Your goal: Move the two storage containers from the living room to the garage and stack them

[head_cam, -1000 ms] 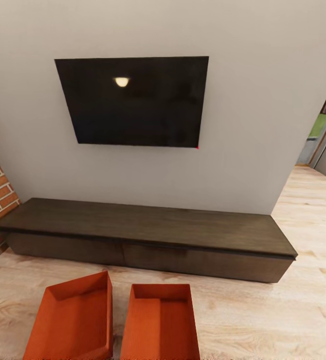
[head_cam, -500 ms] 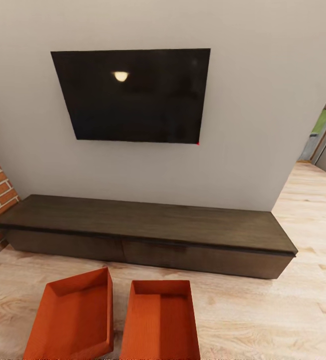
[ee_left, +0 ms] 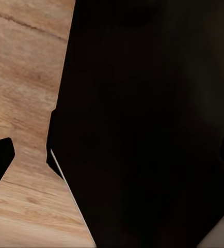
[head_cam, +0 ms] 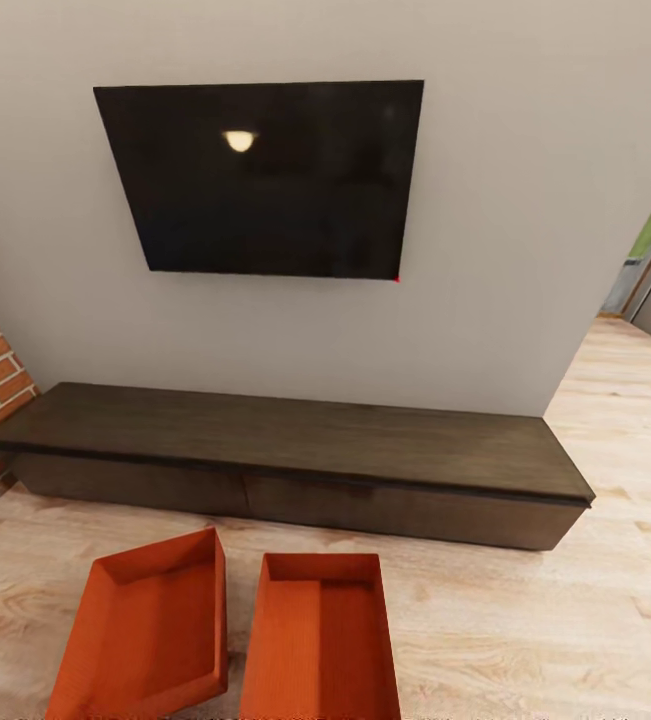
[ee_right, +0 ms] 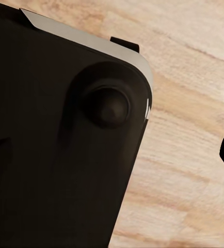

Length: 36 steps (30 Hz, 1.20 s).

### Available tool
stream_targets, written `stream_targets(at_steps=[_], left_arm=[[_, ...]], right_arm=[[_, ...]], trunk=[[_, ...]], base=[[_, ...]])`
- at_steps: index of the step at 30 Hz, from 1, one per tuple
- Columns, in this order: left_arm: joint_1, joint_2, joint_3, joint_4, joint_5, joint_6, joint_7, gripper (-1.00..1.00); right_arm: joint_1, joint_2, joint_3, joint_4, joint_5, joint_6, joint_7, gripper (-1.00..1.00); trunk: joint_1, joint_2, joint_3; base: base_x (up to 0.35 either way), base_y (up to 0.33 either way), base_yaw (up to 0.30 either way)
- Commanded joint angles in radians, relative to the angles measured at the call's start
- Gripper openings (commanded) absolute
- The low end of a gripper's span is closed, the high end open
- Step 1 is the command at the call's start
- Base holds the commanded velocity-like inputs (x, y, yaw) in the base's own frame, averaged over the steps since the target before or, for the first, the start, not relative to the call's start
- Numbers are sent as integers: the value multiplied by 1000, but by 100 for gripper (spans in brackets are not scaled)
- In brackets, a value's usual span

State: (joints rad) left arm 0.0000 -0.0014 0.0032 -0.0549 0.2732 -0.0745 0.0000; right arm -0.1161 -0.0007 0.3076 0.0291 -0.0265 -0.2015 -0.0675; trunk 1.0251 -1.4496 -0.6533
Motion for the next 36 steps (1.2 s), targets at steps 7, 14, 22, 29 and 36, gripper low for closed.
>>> stream_targets(at_steps=[7, 14, 22, 29, 36], left_arm=[[0, 0, 0, 0, 4, -2, 0, 100], [0, 0, 0, 0, 4, -2, 0, 100], [0, 0, 0, 0, 4, -2, 0, 100], [0, 0, 0, 0, 4, -2, 0, 100], [0, 0, 0, 0, 4, -2, 0, 100]], right_arm=[[0, -1, 8, 3, -3, -7, -6, 100], [0, -1, 8, 3, -3, -7, -8, 100], [0, -1, 8, 3, -3, -7, -8, 100], [-1, -1, 7, 3, -3, -7, -8, 100], [-1, -1, 7, 3, -4, -7, -9, 100]], trunk=[[0, 0, -12], [0, 0, -23], [0, 0, -36], [0, 0, -48], [0, 0, -59]], base=[[0, 0, 10], [0, 0, 90], [0, 0, 104], [0, 0, 50], [0, 0, 4]])
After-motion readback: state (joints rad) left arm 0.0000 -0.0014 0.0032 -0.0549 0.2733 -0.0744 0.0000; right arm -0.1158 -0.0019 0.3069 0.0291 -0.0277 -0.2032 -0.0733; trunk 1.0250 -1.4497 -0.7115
